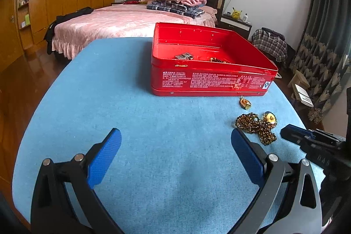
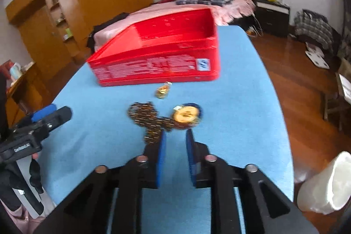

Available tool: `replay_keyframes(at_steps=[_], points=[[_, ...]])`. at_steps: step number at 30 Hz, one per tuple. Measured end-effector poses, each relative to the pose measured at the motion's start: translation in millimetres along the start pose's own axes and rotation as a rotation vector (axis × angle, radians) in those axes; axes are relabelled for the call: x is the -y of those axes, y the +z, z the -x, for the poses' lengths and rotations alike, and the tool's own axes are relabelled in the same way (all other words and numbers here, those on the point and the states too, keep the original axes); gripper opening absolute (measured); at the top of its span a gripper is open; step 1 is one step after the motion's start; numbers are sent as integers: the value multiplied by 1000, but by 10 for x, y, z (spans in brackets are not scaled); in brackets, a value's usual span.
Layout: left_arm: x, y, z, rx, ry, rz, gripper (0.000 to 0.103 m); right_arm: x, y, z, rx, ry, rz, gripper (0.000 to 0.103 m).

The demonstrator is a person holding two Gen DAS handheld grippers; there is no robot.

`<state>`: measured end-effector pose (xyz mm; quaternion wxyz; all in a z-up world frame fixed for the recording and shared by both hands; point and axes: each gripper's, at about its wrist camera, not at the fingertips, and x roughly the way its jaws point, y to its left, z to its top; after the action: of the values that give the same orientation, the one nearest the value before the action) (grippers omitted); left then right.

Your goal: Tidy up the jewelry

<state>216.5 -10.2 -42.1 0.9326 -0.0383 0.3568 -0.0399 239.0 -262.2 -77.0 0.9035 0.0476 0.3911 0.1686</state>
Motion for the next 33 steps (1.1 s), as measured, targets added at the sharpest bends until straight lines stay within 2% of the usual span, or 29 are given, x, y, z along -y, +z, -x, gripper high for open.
replay_keyframes(at_steps=[5,7,8,9,14,23,28,33], points=[[-19,15,8,3,3,4,97,-148,-9,-156,-34,36,9,35],[-34,9,1,-1,4,7,97,-180,-21,-225,-47,29,12,35],[-41,6,-3,-2,4,8,97,-185,-21,-234,-43,26,14,31],[-50,3,-8,-3,5,10,97,-185,-20,-233,-41,26,15,21],[-77,1,-27,-6,3,21,97,-83,-20,-186,-37,15,-15,13],[-24,-18,-52,-16,-8,11,97,84,-184,47,-65,-41,-72,12],[16,-40,-46,-20,-17,4,97,212,-267,157,-62,-115,-99,12],[48,-49,-44,-19,-20,-3,97,201,-230,198,-34,-61,-114,12]])
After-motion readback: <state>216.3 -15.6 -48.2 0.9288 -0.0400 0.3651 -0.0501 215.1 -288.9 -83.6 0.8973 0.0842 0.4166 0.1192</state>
